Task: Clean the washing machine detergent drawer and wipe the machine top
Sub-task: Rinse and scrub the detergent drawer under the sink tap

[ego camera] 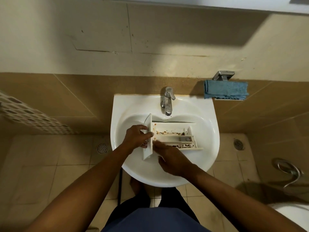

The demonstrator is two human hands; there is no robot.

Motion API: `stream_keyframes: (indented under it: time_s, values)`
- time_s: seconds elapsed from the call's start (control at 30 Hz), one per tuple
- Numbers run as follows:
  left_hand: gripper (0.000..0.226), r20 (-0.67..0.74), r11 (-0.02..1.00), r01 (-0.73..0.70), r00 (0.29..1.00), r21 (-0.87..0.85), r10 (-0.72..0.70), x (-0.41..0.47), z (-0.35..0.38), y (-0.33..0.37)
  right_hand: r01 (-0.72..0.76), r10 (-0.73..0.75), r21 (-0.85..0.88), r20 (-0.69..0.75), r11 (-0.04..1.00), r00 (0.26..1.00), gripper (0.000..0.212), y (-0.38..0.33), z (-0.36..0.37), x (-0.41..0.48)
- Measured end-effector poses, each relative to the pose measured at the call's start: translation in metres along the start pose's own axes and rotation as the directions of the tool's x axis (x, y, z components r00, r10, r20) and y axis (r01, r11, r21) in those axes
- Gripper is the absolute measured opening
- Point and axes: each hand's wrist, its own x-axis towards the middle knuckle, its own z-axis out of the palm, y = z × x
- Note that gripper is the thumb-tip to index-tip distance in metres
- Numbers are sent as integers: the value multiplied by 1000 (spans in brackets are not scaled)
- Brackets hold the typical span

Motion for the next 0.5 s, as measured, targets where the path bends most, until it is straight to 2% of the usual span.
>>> stream_keyframes:
  time_s: [0.1, 0.3, 0.5]
  values:
    - [56, 7, 1000, -5, 1000, 11, 5, 0, 0, -1, 60, -56, -101, 43, 993, 997, 45, 0, -5, -19]
    - [56, -21, 1000, -9, 1000, 5, 9, 0, 1, -2, -44, 37, -150, -55, 988, 998, 43, 9, -13, 26]
    - [56, -22, 1000, -10, 1000, 15, 10, 0, 2, -2, 58, -60, -132, -10, 990, 998, 53, -2, -5, -14]
